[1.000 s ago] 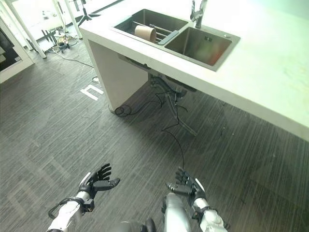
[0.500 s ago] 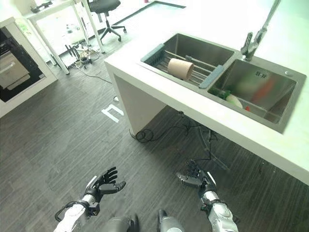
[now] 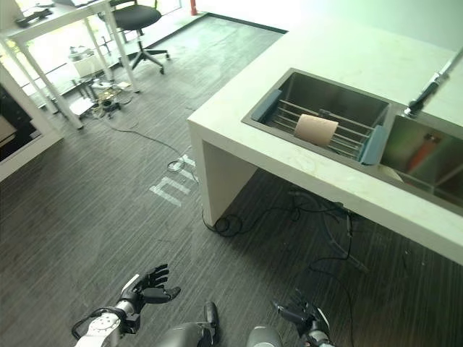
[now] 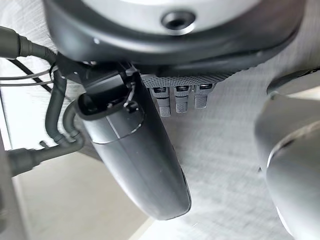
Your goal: Place the dishes in the dishwasher.
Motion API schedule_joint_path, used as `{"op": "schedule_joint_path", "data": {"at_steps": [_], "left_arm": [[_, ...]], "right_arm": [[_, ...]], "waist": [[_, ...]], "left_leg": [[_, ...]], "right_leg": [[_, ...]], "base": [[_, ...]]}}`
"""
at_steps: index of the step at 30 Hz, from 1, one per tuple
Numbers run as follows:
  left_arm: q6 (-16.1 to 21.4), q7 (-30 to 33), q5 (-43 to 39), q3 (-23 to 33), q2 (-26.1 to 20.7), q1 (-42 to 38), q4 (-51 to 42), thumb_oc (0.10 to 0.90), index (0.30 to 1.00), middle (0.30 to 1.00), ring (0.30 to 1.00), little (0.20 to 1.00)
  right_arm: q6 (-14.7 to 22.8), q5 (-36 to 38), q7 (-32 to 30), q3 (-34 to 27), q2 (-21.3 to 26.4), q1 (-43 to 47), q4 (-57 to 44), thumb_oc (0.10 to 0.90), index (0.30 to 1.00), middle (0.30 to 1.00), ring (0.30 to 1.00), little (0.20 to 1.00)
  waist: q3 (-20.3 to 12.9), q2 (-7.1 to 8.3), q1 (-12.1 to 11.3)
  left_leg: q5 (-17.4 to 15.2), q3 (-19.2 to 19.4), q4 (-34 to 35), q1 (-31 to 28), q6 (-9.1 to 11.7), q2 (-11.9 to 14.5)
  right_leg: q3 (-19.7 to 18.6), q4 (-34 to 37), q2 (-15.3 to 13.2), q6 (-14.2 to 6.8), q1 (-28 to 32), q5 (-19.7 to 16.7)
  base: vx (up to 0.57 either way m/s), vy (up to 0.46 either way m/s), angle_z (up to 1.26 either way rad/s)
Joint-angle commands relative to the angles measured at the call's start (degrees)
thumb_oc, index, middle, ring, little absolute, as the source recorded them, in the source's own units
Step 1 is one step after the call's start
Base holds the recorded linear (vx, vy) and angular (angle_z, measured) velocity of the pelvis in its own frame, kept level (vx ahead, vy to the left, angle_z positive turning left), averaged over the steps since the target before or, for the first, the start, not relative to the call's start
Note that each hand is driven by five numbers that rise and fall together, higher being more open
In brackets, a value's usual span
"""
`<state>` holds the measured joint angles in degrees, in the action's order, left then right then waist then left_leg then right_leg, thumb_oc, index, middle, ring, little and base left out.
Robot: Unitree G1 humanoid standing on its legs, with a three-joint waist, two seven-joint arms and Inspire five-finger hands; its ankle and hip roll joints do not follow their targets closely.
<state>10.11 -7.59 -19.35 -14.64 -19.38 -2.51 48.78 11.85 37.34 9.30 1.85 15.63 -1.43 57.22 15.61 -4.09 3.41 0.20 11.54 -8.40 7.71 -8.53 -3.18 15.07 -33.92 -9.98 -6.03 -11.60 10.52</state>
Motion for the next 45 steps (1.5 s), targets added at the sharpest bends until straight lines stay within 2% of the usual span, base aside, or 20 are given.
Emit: {"op": "schedule_joint_path", "data": {"at_steps": [1, 3, 4, 7, 11, 15, 16, 17, 19, 22, 23, 24, 25, 27, 29, 30, 31, 35, 40, 45], "left_arm": [[3.0, 0.4, -0.4, -0.2, -0.1, -0.7, -6.1, 0.800, 0.900, 0.900, 0.900, 0.900], [2.4, 1.0, -0.3, 0.1, 0.4, -0.4, -5.5, 0.800, 0.900, 0.900, 0.900, 0.900], [2.4, 1.8, 0.1, 0.0, 0.8, -0.1, -4.4, 0.800, 0.900, 0.900, 0.900, 0.900], [3.1, 3.0, 0.2, -0.1, 1.7, -0.1, -0.4, 0.800, 0.900, 0.900, 0.900, 0.900], [1.9, 4.6, 0.1, 1.0, 2.5, 0.1, 3.2, 0.800, 0.900, 0.900, 0.900, 0.900], [0.1, 6.2, -0.3, 1.6, 4.1, 0.4, 7.3, 0.800, 0.900, 0.900, 0.900, 0.900], [0.0, 6.6, 0.7, 1.8, 4.7, 0.4, 8.5, 0.800, 0.900, 0.900, 0.900, 0.900], [0.0, 6.8, 0.7, 1.8, 4.9, 0.3, 9.0, 0.800, 0.900, 0.900, 0.900, 0.900], [0.4, 7.0, -0.4, 2.6, 5.4, 0.0, 11.3, 0.800, 0.900, 0.900, 0.900, 0.900], [0.1, 6.4, 0.3, 3.7, 5.8, 0.0, 12.7, 0.800, 0.900, 0.900, 0.900, 0.900], [0.1, 6.0, 1.1, 3.3, 6.0, -0.1, 13.3, 0.800, 0.900, 0.900, 0.900, 0.900], [0.1, 6.2, 1.1, 3.2, 6.2, 0.0, 13.4, 0.800, 0.900, 0.900, 0.900, 0.900], [-0.2, 6.3, 1.1, 3.2, 6.3, 0.2, 13.4, 0.800, 0.900, 0.900, 0.900, 0.900], [-0.7, 6.1, 1.1, 3.2, 6.2, 0.6, 13.3, 0.800, 0.900, 0.900, 0.900, 0.900], [-0.9, 5.9, 1.1, 3.7, 6.5, 1.2, 13.2, 0.800, 0.900, 0.900, 0.900, 0.900], [-1.5, 5.9, 1.2, 3.8, 6.6, 1.4, 12.9, 0.800, 0.900, 0.900, 0.900, 0.900], [-2.3, 5.4, 1.8, 4.1, 6.5, 1.0, 13.1, 0.800, 0.900, 0.900, 0.900, 0.900], [-5.5, 5.6, 0.2, 4.3, 6.7, 0.9, 16.1, 0.800, 0.900, 0.900, 0.900, 0.900], [-8.7, 5.4, -2.9, 7.2, 7.5, 2.0, 22.5, 0.800, 0.900, 0.900, 0.900, 0.900], [-7.4, 5.5, -7.5, 9.6, 7.8, 3.3, 24.1, 0.800, 0.900, 0.900, 0.900, 0.900]], "right_arm": [[2.1, 4.5, -1.9, -0.6, 4.0, 2.0, 1.2, 0.800, 0.900, 0.900, 0.900, 0.900], [1.6, 4.3, -2.0, -1.3, 3.8, 2.5, 3.6, 0.800, 0.900, 0.900, 0.900, 0.900], [0.9, 3.7, -2.5, -2.1, 3.5, 2.9, 5.0, 0.800, 0.900, 0.900, 0.900, 0.900], [0.6, 1.9, -2.8, -3.7, 2.7, 2.7, 7.3, 0.800, 0.900, 0.900, 0.900, 0.900], [-0.3, 0.1, -2.5, -4.4, 2.4, 1.9, 9.3, 0.800, 0.900, 0.900, 0.900, 0.900], [0.8, -1.7, -1.0, -3.7, 2.5, 1.6, 11.7, 0.800, 0.900, 0.900, 0.900, 0.900], [1.3, -2.0, -0.6, -3.4, 2.8, 1.8, 11.8, 0.800, 0.900, 0.900, 0.900, 0.900], [1.3, -1.9, -0.4, -3.3, 3.0, 1.8, 11.8, 0.800, 0.900, 0.900, 0.900, 0.900], [1.7, -2.1, 0.2, -2.8, 3.8, 2.2, 12.0, 0.800, 0.900, 0.900, 0.900, 0.900], [2.2, -3.3, 0.4, -2.2, 4.7, 2.5, 12.0, 0.800, 0.900, 0.900, 0.900, 0.900], [1.8, -1.8, -0.1, -2.3, 5.2, 2.6, 12.0, 0.800, 0.900, 0.900, 0.900, 0.900], [1.4, -1.6, -0.2, -2.4, 5.3, 2.8, 12.1, 0.800, 0.900, 0.900, 0.900, 0.900], [1.0, -1.7, -0.3, -2.3, 5.3, 3.1, 12.2, 0.800, 0.900, 0.900, 0.900, 0.900], [0.4, -2.1, -0.4, -2.2, 5.3, 3.3, 12.4, 0.800, 0.900, 0.900, 0.900, 0.900], [-0.8, -1.8, -0.6, -1.3, 5.4, 3.6, 12.5, 0.800, 0.900, 0.900, 0.900, 0.900], [-1.7, -1.7, -0.8, -1.4, 5.4, 3.5, 12.5, 0.800, 0.900, 0.900, 0.900, 0.900], [-1.9, -0.6, -0.7, -1.9, 5.2, 3.2, 12.9, 0.800, 0.900, 0.900, 0.900, 0.900], [-2.4, -0.5, -0.4, -2.5, 4.2, 2.4, 13.7, 0.800, 0.900, 0.900, 0.900, 0.900], [-2.7, -1.2, -0.5, -3.1, 2.7, 1.7, 15.6, 0.800, 0.900, 0.900, 0.900, 0.900], [-2.4, -1.8, 0.1, -3.6, 2.4, 1.3, 15.8, 0.800, 0.900, 0.900, 0.900, 0.900]], "waist": [[-0.1, -0.10, 0.0], [-0.1, 1.55, 0.1], [-0.1, 2.83, 0.6], [-0.3, 3.88, 1.7], [-1.1, 4.07, 1.9], [-2.1, 3.56, 3.1], [-2.1, 3.48, 3.0], [-2.0, 3.47, 2.9], [-1.7, 4.09, 2.5], [-1.2, 4.40, 2.4], [-0.4, 4.24, 1.7], [-0.1, 4.15, 1.2], [-0.2, 4.10, 0.7], [0.2, 3.67, 0.1], [1.0, 1.96, -1.3], [1.1, 1.68, -1.7], [0.6, 0.76, -1.1], [-0.6, -0.23, -0.3], [-2.1, 0.25, 0.5], [-2.5, 0.92, 0.8]], "left_leg": [[-11.9, -5.6, -8.8, -2.9, 6.8, 4.6], [-12.8, -4.4, -8.8, -3.5, 7.1, 3.3], [-14.3, -4.0, -8.8, -4.3, 7.0, 2.1], [-17.2, -4.8, -8.8, -6.0, 6.7, 1.1], [-17.2, -4.4, -8.8, -7.0, 7.3, 2.7], [-16.4, -5.5, -8.8, -10.3, 9.5, 6.1], [-13.2, -5.3, -8.8, -10.9, 10.3, 7.6], [-11.7, -5.4, -8.8, -11.0, 10.5, 7.9], [-4.5, -5.2, -10.1, -11.8, 11.6, 9.1], [-1.3, -4.8, -21.9, -7.1, 11.9, 9.6], [-3.9, -5.6, -24.2, -3.0, 10.5, 7.3], [-5.8, -6.1, -22.6, -2.4, 9.5, 4.9], [-6.1, -6.7, -19.2, -1.9, 8.9, 2.9], [-4.8, -6.5, -10.4, -2.6, 9.3, 2.2], [-5.5, -10.4, -8.8, 3.0, 10.5, 1.1], [-4.9, -10.5, -8.8, 4.6, 10.8, 1.2], [-5.3, -8.0, -8.8, 5.7, 11.3, 3.7], [-6.9, -8.5, -8.8, 4.7, 11.5, 4.4], [-8.9, -9.5, -8.8, 2.7, 10.2, 2.8], [-10.2, -8.5, -8.8, 1.7, 9.4, 2.6]], "right_leg": [[-1.1, 14.7, 2.8, -1.7, 5.8, -6.6], [-1.6, 16.7, 0.5, -2.6, 3.1, -6.2], [-3.0, 16.7, -1.8, -4.2, -0.3, -8.6], [-6.7, 16.7, -4.8, -6.3, -5.1, -13.0], [-5.9, 16.7, -4.0, -6.3, -4.1, -11.1], [-6.5, 16.7, -0.7, -3.3, -1.6, -8.0], [-6.3, 16.7, 0.2, -1.8, -0.5, -6.8], [-6.3, 16.7, 0.5, -1.3, -0.1, -6.3], [-6.6, 16.7, 1.2, 0.8, 1.6, -4.6], [-6.7, 16.7, 2.2, 3.2, 3.9, -2.7], [-7.5, 16.7, 3.0, 3.6, 5.7, -1.8], [-8.3, 16.7, 3.3, 3.3, 6.1, -1.6], [-9.1, 16.7, 3.8, 3.1, 6.1, -1.4], [-9.2, 16.7, 4.5, 2.6, 6.5, -0.7], [-10.5, 16.7, 6.8, 1.8, 7.2, 0.1], [-10.7, 16.7, 6.9, 1.5, 7.5, 0.5], [-8.6, 16.7, 6.3, 1.1, 6.9, 0.9], [-7.1, 16.7, 5.4, 0.4, 6.0, 0.5], [-8.1, 16.7, 5.9, 0.5, 5.3, 0.0], [-8.2, 16.7, 5.6, 0.2, 4.6, -0.6]], "base": [[0.14, -0.107, -0.27], [0.17, -0.165, -0.48], [0.24, -0.228, -1.01], [0.29, -0.273, -0.51], [0.28, -0.326, 0.00], [0.30, -0.312, -0.17], [0.25, -0.298, -0.11], [0.24, -0.316, -0.08], [0.23, -0.318, -0.24], [0.22, -0.313, -0.38], [0.21, -0.199, -0.15], [0.21, -0.100, -0.03], [0.17, 0.017, -0.11], [0.15, 0.061, -0.34], [0.15, 0.122, -0.82], [0.11, 0.152, -0.75], [0.07, 0.160, -0.40], [0.06, 0.123, -0.02], [0.09, 0.082, -0.03], [0.02, 0.047, -0.15]]}}
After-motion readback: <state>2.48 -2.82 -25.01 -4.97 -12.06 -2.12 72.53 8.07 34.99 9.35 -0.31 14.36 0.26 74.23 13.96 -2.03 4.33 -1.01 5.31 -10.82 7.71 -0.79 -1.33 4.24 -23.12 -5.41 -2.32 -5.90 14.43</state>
